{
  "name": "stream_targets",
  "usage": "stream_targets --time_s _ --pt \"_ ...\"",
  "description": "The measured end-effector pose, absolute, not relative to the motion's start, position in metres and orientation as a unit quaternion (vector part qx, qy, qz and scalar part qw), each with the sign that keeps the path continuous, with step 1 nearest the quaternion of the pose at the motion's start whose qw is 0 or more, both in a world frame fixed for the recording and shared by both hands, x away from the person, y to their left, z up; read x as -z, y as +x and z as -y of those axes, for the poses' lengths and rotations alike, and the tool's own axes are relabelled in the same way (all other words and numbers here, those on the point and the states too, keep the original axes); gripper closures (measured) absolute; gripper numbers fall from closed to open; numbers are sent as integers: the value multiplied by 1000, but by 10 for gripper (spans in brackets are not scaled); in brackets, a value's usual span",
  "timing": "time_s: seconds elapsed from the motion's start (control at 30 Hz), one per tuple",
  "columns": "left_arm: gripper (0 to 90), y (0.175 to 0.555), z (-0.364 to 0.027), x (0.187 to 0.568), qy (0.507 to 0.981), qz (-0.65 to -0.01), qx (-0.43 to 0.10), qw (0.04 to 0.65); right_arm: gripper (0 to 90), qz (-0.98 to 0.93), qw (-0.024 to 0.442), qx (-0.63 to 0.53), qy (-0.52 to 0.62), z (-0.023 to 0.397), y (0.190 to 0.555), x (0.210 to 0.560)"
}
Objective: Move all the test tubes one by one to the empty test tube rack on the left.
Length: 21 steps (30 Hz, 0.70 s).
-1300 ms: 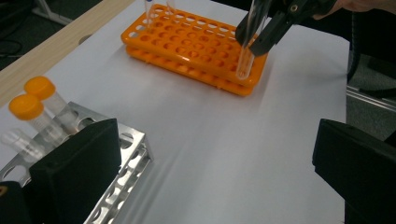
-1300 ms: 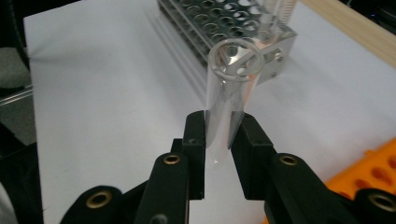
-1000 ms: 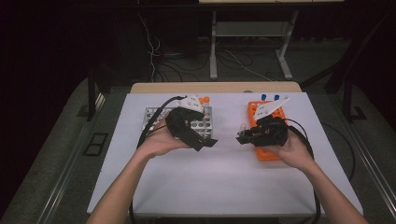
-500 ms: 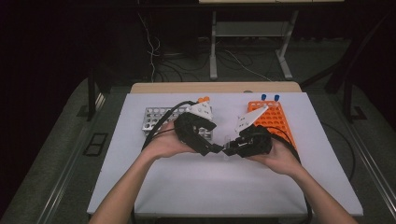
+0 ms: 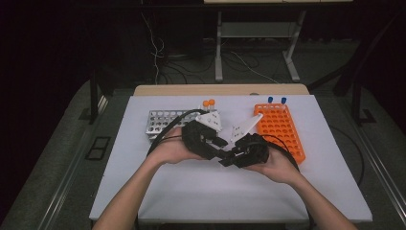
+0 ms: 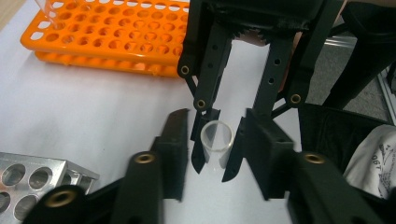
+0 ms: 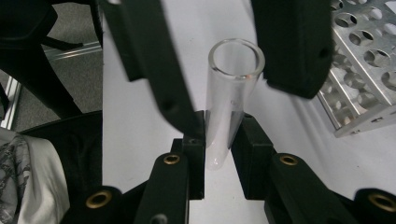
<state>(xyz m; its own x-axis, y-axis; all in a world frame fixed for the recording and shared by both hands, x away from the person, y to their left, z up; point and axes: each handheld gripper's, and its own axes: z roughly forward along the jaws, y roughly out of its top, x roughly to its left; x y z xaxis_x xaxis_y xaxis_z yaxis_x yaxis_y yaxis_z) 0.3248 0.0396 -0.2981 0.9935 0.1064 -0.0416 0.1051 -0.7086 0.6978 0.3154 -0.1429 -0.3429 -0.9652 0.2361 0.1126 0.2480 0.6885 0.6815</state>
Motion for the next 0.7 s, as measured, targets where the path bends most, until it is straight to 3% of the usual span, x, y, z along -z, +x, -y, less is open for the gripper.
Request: stream_targets --time_s 0.2,0.43,0.7 --pt "716 324 -41 299 925 -55 5 376 749 916 12 379 -130 142 314 342" --pt "737 325 -41 298 924 -53 11 378 734 916 9 380 -130 141 313 342" --pt "741 333 -56 292 919 -77 -5 387 606 909 -2 388 -151 151 317 339"
